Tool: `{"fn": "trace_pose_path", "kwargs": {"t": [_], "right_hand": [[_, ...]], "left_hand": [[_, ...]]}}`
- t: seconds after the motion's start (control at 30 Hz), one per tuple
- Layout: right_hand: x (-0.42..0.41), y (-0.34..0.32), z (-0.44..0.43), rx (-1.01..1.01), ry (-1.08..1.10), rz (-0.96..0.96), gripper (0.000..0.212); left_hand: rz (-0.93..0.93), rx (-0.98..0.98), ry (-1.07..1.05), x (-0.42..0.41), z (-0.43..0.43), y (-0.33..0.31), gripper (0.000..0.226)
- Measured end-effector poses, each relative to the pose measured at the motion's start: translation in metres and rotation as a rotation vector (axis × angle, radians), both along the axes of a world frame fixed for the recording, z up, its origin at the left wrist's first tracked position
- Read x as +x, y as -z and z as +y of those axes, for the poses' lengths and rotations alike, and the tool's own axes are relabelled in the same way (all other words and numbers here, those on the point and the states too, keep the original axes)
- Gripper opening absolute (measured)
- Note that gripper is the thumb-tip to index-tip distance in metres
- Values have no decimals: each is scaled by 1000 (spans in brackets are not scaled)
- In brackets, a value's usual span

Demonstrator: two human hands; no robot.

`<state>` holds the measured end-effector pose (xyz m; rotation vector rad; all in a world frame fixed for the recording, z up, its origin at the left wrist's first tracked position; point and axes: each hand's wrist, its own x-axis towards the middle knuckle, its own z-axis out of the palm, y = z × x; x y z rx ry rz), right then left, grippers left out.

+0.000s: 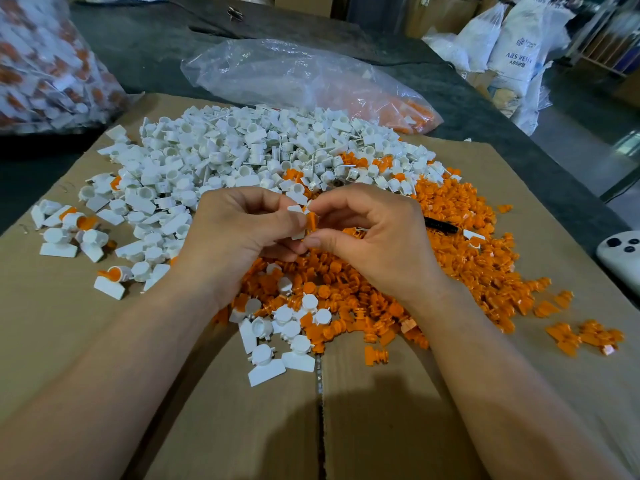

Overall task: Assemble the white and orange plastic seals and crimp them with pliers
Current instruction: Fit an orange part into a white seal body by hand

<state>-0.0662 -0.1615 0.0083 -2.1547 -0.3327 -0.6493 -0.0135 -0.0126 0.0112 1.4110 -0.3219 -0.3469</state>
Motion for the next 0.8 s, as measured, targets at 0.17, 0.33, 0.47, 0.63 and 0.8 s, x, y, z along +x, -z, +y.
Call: {"fn": "trace_pose_path", "kwargs": {"t": [0.17, 0.33, 0.47, 0.63, 0.8], "right_hand": [[0, -2, -1, 10, -25, -15, 21], [-1, -3, -1, 8, -38, -46, 26], [-1, -3, 0, -12, -32, -30, 21], [-2, -3, 1, -35, -4, -26, 19], [-3, -4, 1, -37, 5, 6, 22]], "left_hand": [[-91, -11, 18, -3, 0, -1, 10], [-95, -26, 20, -3, 1, 0, 10], [-125, 15, 4, -2, 0, 2, 15], [-140, 24, -11, -2, 0, 3, 16], [-122, 16, -8, -2, -1, 2, 16]]}}
